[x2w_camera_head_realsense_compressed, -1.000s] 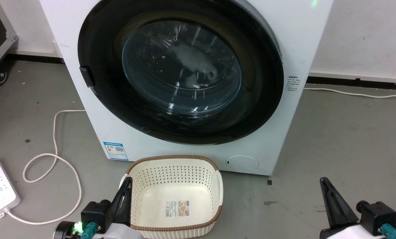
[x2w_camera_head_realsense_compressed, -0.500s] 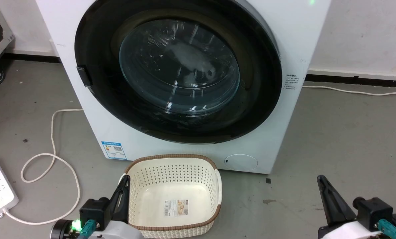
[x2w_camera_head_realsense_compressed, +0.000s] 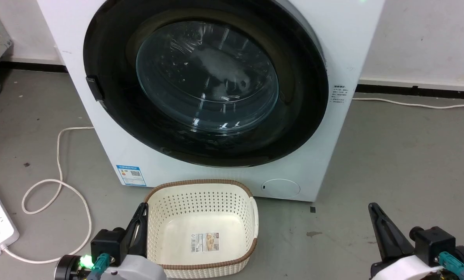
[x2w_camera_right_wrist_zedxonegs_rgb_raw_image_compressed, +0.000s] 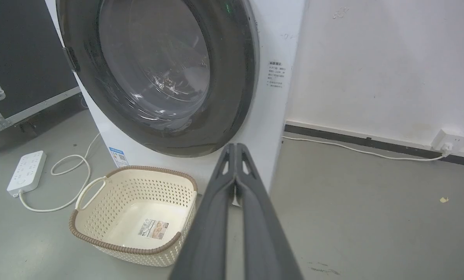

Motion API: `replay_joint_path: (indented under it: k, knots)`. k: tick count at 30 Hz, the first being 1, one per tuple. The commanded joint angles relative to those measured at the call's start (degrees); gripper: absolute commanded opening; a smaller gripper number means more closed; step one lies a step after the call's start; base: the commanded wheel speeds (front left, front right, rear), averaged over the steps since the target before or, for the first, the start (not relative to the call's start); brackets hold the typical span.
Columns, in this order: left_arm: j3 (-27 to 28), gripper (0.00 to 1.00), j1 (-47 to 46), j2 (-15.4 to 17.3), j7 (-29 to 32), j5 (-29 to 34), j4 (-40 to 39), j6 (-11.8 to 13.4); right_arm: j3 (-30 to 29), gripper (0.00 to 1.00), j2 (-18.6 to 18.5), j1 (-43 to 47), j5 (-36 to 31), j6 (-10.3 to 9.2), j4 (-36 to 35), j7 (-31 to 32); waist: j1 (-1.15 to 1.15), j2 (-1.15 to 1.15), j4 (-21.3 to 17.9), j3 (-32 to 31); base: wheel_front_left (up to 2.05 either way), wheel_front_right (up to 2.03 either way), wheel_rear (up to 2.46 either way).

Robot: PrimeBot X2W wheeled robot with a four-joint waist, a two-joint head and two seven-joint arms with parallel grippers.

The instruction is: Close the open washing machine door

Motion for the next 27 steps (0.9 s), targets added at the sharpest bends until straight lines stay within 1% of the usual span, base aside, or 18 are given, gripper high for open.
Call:
replay_joint_path:
  k: [1, 27]
  knots:
    - [0.27, 0.00, -0.63, -0.29, 0.31, 0.34, -0.49, 0.33, 0.16, 0.00, 0.20, -1.02, -0.33, -0.03, -0.50, 0.31, 0.00, 0.00, -0.02, 0.02, 0.00, 0.00, 0.00]
    - [1.86, 0.00, -0.97, -0.75, 3.36, 2.13, -2.62, 1.19, 0.89, 0.00, 0.27, -2.19, -1.71, -0.04, -1.50, 3.37, 0.00, 0.00, -0.76, 0.65, 0.00, 0.00, 0.00]
